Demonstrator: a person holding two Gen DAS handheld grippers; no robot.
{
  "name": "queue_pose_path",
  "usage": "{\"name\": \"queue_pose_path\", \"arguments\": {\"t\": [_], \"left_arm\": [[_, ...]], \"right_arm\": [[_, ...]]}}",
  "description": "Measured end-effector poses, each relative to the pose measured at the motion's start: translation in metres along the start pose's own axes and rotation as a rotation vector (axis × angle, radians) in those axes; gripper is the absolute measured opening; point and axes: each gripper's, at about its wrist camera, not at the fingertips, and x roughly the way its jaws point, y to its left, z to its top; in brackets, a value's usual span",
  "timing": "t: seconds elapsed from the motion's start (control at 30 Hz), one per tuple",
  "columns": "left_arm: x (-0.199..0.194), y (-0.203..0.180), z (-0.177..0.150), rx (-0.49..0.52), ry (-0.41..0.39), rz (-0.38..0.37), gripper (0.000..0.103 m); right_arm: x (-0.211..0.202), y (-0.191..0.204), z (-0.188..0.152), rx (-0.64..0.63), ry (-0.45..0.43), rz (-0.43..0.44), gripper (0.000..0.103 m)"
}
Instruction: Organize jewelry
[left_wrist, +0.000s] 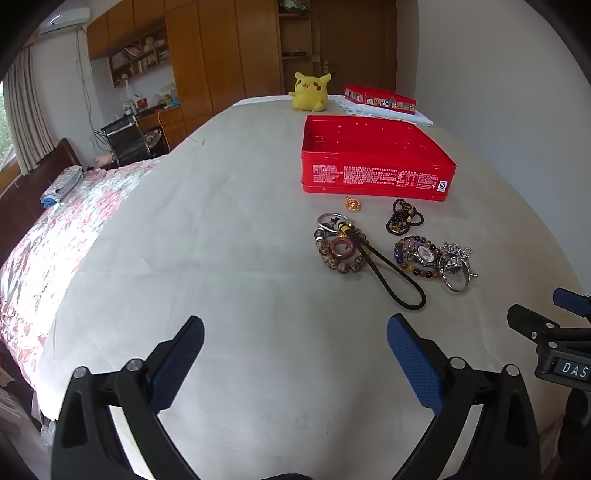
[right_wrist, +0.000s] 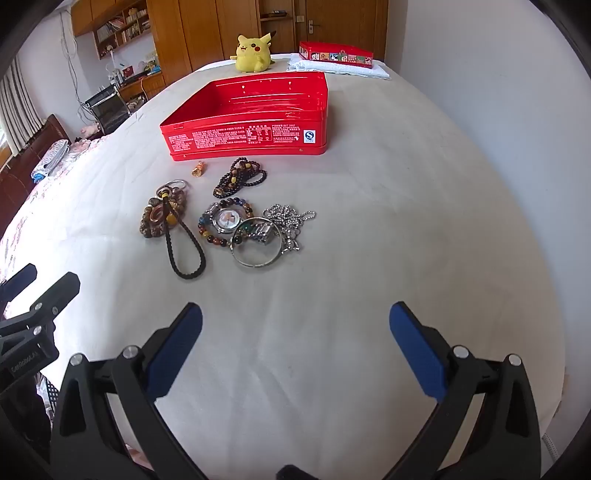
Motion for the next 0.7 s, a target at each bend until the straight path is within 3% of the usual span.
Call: {"name": "queue_pose_path", "arguments": {"t": [0.7], "left_arm": [[-0.0001, -0.0001, 0.0000, 0.006, -0.002, 0.007, 0.099]], "right_arm": [[0.0010, 0.0010, 0.0003, 0.000, -0.008, 0.001, 0.100]]}}
